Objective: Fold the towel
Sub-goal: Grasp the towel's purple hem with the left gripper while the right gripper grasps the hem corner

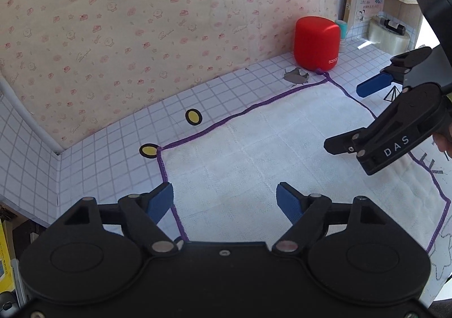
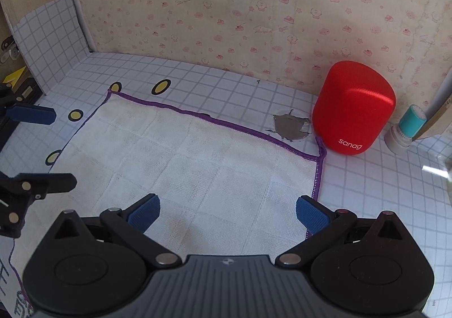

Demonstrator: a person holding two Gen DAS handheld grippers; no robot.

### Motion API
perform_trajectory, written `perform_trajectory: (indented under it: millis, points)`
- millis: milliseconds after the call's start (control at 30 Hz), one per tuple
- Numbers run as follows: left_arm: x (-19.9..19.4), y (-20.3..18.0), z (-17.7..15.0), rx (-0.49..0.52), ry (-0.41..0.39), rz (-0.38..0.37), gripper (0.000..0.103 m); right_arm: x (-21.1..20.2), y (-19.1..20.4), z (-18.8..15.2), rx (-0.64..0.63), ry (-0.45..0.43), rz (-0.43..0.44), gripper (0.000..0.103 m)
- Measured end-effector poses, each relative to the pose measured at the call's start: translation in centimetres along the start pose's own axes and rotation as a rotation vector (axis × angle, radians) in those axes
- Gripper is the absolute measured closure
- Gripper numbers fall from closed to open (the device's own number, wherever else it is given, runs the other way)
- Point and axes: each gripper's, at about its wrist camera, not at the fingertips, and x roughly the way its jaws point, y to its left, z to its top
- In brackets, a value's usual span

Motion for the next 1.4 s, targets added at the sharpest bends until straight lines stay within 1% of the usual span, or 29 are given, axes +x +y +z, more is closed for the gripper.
perform_trajectory:
  millis: [133,200,233,300,333,367,433,533,633,700,867,1033,1200,1400]
  points:
    - [0.8,1.4,0.3,-0.026,0.027,0.022,0.022,-0.5,-0.2,0.2,0.021,-0.009,-0.019,0.000]
    - [1.1,2.0,0.5,-0.040,0.026,0.026,0.023,-0.7,-0.3,0.3,0.031,-0.013,-0.029,0.000]
    - [1.3,2.4,0.6,-0.054,0.026,0.019,0.025,-0.8,-0.3,0.3,0.036,-0.016,-0.034,0.000]
    - [1.7,3.0,1.0,-0.082,0.035,-0.009,0.034,-1.0,-0.4,0.4,0.046,-0.020,-0.044,0.000]
    - [2.0,3.2,1.3,-0.091,0.044,-0.013,0.041,-1.1,-0.4,0.4,0.052,-0.022,-0.049,0.003]
    - [2.3,3.4,1.6,-0.095,0.052,-0.008,0.046,-1.2,-0.5,0.5,0.057,-0.025,-0.053,0.005]
    - [2.9,3.7,1.9,-0.097,0.063,0.007,0.048,-1.5,-0.6,0.6,0.067,-0.029,-0.063,0.007]
    - [3.6,4.4,2.4,-0.117,0.064,0.042,0.046,-1.5,-1.2,0.9,0.077,-0.036,-0.077,0.007]
    - [4.3,5.1,2.7,-0.148,0.063,0.074,0.037,-0.8,-2.2,1.5,0.070,-0.034,-0.052,0.007]
    - [4.8,5.6,2.9,-0.162,0.064,0.084,0.036,-0.5,-2.7,1.5,0.076,-0.040,-0.043,0.007]
    - [6.0,5.9,3.3,-0.171,0.066,0.065,0.035,0.1,-3.6,1.8,0.087,-0.054,-0.020,0.007]
    - [7.0,5.9,3.5,-0.189,0.074,0.048,0.035,0.7,-4.0,1.8,0.082,-0.038,-0.007,0.007]
    - [7.7,5.8,3.4,-0.177,0.090,0.031,0.035,1.3,-4.4,1.8,0.085,-0.022,0.007,0.007]
    - [8.1,6.2,3.8,-0.188,0.104,0.018,0.034,1.7,-4.9,1.7,0.107,-0.012,0.004,0.007]
